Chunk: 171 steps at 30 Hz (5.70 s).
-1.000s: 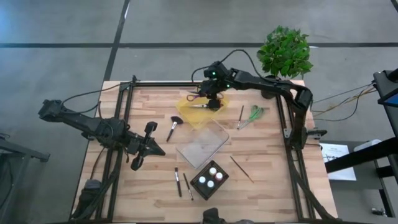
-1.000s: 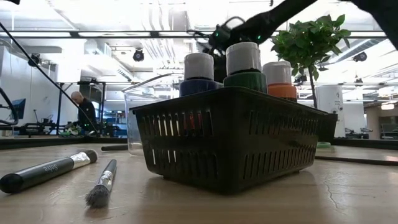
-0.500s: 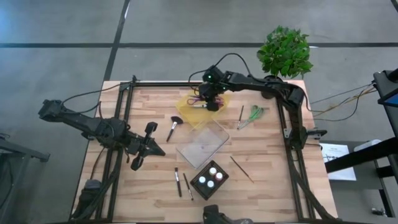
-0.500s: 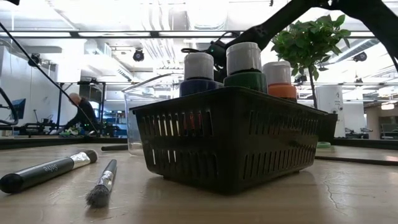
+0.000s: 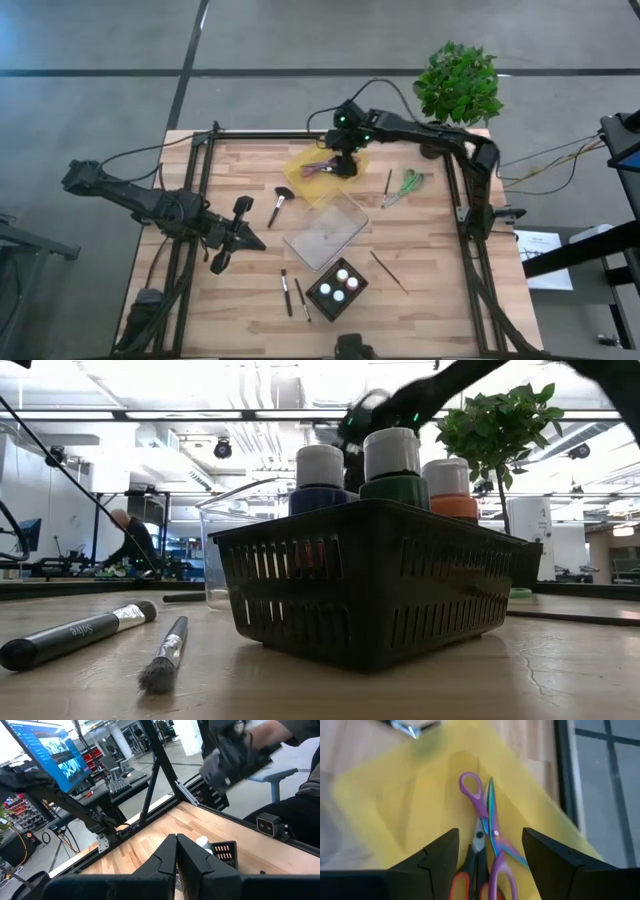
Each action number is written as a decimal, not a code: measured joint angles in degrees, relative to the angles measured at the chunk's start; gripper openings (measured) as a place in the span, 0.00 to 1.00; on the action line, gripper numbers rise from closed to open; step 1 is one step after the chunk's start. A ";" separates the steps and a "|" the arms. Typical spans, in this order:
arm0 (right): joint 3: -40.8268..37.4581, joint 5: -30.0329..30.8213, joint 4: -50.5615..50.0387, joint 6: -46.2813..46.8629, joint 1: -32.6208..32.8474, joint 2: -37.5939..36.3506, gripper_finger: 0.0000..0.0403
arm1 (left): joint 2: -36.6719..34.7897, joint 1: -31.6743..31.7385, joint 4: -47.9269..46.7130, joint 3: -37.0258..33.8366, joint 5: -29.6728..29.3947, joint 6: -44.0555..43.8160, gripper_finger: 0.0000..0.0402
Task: Pick & Place Paint Supplies
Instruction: Put the green scissors into the yellow transparent bin
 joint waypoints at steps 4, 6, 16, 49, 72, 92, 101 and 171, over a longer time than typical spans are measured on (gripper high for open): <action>0.06 2.75 -7.98 3.90 0.25 -7.22 0.54 | 0.00 0.00 -0.01 0.00 0.00 0.02 0.04; -0.51 3.13 -12.30 6.35 0.30 -10.73 0.54 | 0.00 0.00 -0.01 0.00 0.00 0.02 0.04; -9.38 10.03 -27.31 12.52 2.69 -28.12 0.54 | 0.00 -0.07 -0.01 0.00 0.93 -0.01 0.04; -40.41 18.29 -17.56 6.85 3.86 -20.28 0.54 | 0.07 -0.07 0.45 0.00 1.04 1.05 0.04; -40.38 21.26 -16.24 5.47 3.81 -26.98 0.12 | 0.07 -0.07 0.25 0.00 1.07 1.11 0.04; -40.52 22.87 -12.41 7.43 3.70 -26.96 0.16 | 0.07 -0.07 0.14 0.00 1.95 1.26 0.04; -40.54 20.03 -12.86 7.39 3.73 -26.96 0.43 | 0.07 -0.07 0.01 0.00 2.08 1.51 0.04; -41.20 11.24 -15.51 8.46 8.49 -22.25 0.02 | 0.05 -0.04 -0.62 0.00 2.05 1.49 0.04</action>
